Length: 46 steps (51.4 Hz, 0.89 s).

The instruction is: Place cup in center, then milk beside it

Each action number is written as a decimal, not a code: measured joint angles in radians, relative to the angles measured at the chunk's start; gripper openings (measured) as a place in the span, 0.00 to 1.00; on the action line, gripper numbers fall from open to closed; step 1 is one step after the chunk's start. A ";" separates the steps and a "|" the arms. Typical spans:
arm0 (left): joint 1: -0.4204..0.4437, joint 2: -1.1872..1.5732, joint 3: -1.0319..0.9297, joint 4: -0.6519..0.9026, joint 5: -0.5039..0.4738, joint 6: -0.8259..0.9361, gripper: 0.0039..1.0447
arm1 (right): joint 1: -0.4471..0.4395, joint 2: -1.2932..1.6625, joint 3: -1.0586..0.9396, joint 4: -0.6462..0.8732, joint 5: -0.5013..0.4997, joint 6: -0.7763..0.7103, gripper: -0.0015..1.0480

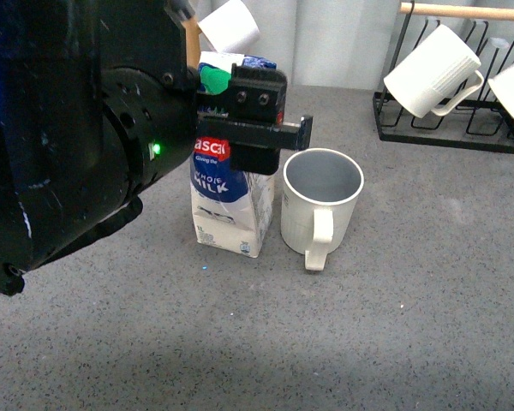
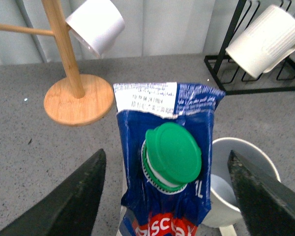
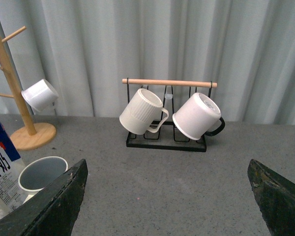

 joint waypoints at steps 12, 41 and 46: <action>0.035 -0.060 0.011 -0.013 0.002 -0.010 0.94 | 0.000 0.000 0.000 0.000 0.000 0.000 0.91; 0.333 -0.192 -0.169 0.137 0.051 0.075 0.85 | 0.000 0.000 0.000 0.000 -0.001 0.000 0.91; 0.356 -0.225 -0.242 0.251 0.105 0.082 0.70 | 0.000 0.000 0.000 0.000 0.000 0.000 0.91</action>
